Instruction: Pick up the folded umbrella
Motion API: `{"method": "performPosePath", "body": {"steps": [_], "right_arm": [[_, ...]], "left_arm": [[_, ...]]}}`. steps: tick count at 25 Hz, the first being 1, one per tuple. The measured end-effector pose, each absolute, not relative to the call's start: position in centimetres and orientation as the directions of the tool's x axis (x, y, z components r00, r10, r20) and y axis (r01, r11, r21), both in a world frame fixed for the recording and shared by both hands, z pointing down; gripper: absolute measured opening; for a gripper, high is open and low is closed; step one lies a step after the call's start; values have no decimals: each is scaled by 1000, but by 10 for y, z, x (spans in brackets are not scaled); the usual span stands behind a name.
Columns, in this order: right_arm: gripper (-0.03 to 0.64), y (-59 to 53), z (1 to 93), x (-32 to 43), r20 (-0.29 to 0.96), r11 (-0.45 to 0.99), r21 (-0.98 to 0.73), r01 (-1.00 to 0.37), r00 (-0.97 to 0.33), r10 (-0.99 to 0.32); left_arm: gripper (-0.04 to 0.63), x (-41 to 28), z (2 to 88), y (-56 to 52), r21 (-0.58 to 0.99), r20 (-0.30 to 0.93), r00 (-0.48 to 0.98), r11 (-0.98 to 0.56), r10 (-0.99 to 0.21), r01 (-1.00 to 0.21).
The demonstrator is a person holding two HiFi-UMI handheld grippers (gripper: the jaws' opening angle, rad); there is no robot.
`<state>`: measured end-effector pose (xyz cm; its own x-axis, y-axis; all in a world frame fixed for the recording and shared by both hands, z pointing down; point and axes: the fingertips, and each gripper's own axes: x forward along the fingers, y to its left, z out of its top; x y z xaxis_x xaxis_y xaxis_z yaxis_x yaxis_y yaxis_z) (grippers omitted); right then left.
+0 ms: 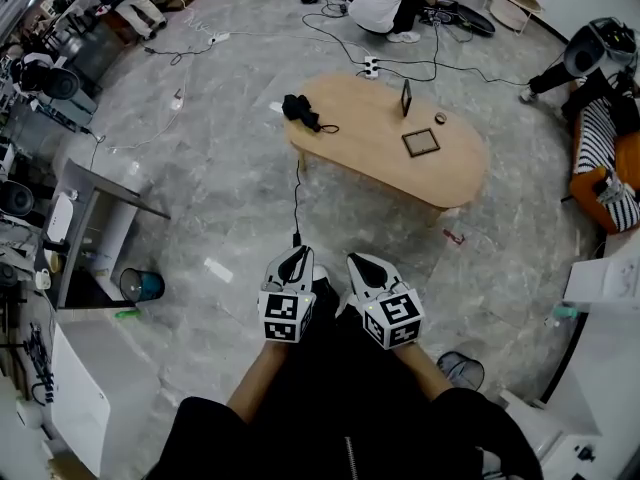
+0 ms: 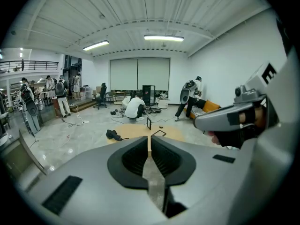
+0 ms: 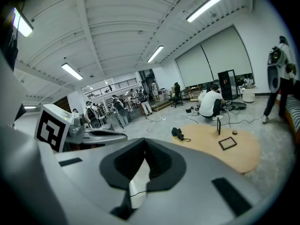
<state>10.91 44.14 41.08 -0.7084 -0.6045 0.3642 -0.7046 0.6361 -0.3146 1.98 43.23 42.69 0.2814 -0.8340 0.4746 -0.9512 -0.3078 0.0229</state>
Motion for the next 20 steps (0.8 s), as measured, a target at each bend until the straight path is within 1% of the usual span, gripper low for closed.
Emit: {"method": "performPosePath", "body": {"steps": [13, 20], "right_arm": [[11, 416, 420, 112, 390, 612, -303, -731, -681, -620], [11, 382, 424, 99, 413, 590, -299, -750, -659, -628]], "left_arm": [[31, 22, 440, 403, 61, 475, 321, -333, -820, -941], [31, 9, 445, 369, 87, 474, 347, -349, -809, -933]]}}
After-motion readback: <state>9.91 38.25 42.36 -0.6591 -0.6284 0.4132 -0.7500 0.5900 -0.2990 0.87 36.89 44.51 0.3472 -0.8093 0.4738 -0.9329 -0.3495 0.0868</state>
